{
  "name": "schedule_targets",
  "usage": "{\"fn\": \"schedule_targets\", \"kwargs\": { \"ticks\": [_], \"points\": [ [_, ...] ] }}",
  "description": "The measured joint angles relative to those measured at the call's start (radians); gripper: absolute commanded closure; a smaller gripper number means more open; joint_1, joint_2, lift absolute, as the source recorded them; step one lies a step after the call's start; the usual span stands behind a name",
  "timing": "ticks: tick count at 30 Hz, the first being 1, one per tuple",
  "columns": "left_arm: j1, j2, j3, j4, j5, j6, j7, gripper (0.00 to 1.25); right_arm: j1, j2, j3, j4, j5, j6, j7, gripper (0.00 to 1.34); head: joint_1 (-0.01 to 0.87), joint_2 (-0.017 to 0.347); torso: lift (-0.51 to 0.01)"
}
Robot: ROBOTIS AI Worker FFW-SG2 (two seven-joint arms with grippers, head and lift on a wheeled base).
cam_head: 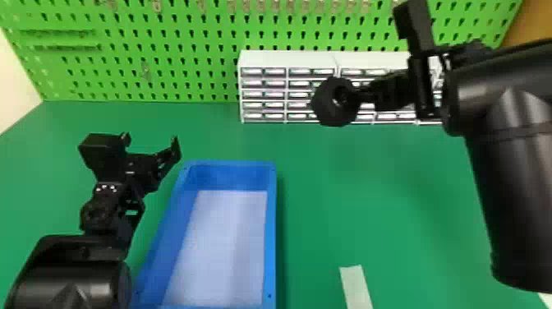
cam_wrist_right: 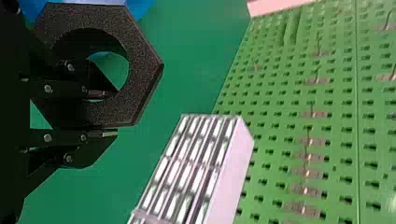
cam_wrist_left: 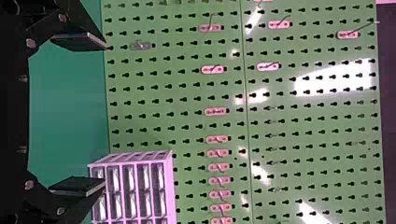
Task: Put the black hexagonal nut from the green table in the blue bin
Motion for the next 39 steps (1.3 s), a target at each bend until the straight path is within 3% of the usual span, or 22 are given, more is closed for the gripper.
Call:
{"fn": "schedule_targets", "kwargs": {
  "ticks": [7, 18, 29, 39],
  "points": [
    [-0.002, 0.0, -0.001, -0.001, 0.0, 0.0, 0.0, 0.24, -0.003, 0.016, 0.066, 0.0, -0.097, -0.036, -0.049, 1.07, 0.686, 0.052, -0.097],
    [-0.002, 0.0, -0.001, -0.001, -0.001, 0.001, 0.0, 0.24, -0.011, 0.026, 0.18, 0.016, -0.181, -0.104, -0.137, 1.08, 0.686, 0.052, -0.097],
    [-0.002, 0.0, 0.007, -0.003, -0.004, 0.002, 0.0, 0.24, -0.013, 0.019, 0.312, 0.076, -0.34, -0.158, -0.25, 1.07, 0.686, 0.052, -0.097],
    [-0.002, 0.0, 0.011, -0.005, -0.007, 0.002, 0.0, 0.24, -0.023, 0.014, 0.408, 0.116, -0.429, -0.186, -0.296, 1.07, 0.686, 0.052, -0.097]
  ]
}}
